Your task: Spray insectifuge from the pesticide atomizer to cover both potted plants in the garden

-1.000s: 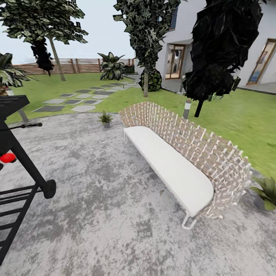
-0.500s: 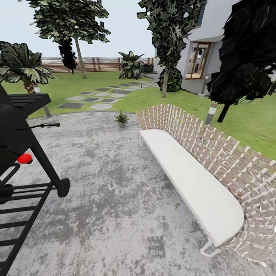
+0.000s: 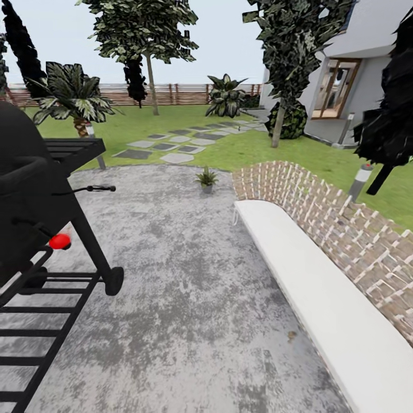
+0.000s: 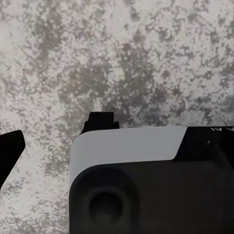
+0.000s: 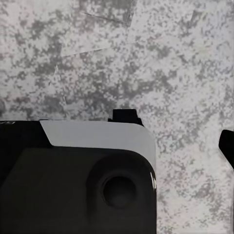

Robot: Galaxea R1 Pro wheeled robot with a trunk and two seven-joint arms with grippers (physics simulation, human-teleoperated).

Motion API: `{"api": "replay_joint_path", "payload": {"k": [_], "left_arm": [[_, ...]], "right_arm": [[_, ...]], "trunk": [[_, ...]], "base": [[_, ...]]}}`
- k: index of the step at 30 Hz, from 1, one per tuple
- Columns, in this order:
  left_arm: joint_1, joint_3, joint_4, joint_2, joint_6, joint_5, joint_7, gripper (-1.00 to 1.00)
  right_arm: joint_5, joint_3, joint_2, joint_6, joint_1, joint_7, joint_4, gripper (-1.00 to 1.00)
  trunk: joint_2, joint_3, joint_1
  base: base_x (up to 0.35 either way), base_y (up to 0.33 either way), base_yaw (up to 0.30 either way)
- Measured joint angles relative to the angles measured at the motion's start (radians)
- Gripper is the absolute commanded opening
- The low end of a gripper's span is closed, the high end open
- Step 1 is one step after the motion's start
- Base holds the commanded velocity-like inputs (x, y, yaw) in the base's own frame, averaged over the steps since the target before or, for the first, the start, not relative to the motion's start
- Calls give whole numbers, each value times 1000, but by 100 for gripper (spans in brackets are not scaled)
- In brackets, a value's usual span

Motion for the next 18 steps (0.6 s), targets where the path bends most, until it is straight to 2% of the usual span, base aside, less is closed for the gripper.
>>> {"api": "replay_joint_path", "payload": {"k": [10,18], "left_arm": [[0,0,0,0,0,0,0,100],[0,0,0,0,0,0,0,100]], "right_arm": [[0,0,0,0,0,0,0,100],[-1,1,0,0,0,1,0,100]], "trunk": [[0,-6,0],[0,-7,0]], "base": [[327,0,276],[327,0,48]]}}
